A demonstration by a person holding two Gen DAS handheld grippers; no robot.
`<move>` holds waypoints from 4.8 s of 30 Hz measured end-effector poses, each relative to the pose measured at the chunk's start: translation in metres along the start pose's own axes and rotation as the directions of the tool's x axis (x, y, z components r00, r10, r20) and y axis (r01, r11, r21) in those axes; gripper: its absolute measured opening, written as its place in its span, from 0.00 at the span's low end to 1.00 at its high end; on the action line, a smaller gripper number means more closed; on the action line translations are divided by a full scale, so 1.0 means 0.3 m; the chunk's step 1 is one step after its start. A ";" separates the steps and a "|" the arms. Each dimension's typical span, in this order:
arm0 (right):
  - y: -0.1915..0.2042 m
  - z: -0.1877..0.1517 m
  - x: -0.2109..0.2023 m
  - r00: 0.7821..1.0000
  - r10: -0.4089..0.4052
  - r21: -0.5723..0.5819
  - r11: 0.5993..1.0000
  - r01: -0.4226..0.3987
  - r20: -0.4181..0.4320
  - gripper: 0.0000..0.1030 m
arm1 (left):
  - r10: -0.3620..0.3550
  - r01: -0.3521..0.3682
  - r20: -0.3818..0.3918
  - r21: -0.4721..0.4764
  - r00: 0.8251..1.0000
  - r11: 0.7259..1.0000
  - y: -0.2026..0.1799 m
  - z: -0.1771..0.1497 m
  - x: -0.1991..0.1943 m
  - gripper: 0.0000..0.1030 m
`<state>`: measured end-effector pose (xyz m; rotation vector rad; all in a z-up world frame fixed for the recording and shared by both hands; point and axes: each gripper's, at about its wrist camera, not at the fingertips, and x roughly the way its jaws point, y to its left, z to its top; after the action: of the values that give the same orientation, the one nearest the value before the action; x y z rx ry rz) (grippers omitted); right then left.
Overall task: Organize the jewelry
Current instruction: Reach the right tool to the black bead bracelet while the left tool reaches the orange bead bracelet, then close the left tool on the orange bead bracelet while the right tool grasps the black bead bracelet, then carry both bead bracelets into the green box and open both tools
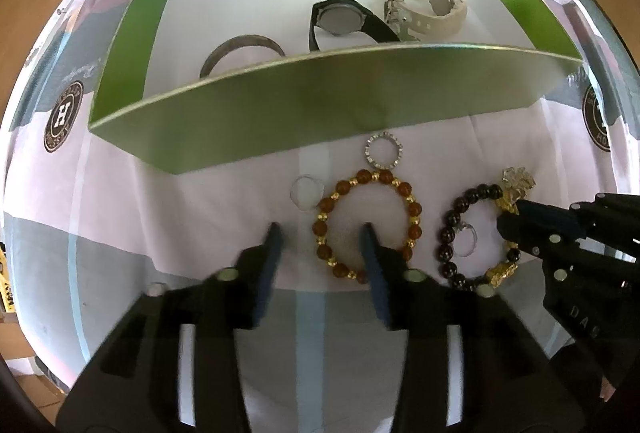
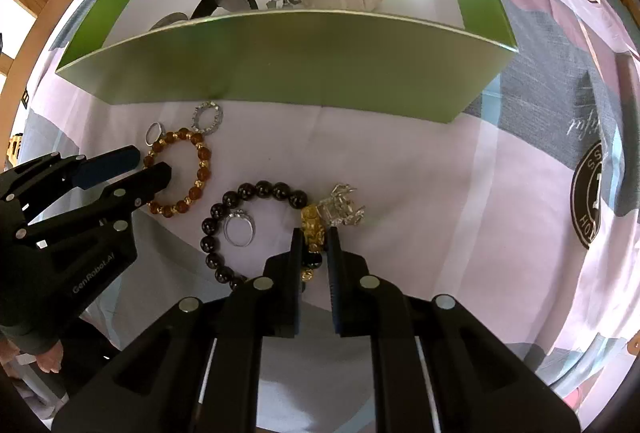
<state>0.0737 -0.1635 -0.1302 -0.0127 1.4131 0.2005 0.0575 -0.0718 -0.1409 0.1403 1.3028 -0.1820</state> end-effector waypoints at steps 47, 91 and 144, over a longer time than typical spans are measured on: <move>0.096 -0.158 -0.021 0.994 -0.086 -0.083 0.992 0.092 0.072 0.60 | 0.010 -0.010 -0.015 -0.007 1.000 1.000 0.026 -0.013 0.031 0.75; 0.106 -0.153 -0.054 0.994 -0.085 -0.098 0.991 0.091 0.066 0.11 | -0.052 0.054 0.035 -0.041 0.998 0.998 0.107 -0.006 -0.039 0.07; -0.004 0.001 -0.142 0.985 0.015 0.024 1.000 -0.019 0.171 0.32 | -0.157 0.164 0.196 -0.017 0.968 0.986 0.114 0.021 -0.225 0.07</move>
<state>0.0682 -0.1703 -0.0886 0.0373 1.2453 0.1928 0.0535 -0.0361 -0.0741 -0.0119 1.1216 -0.3047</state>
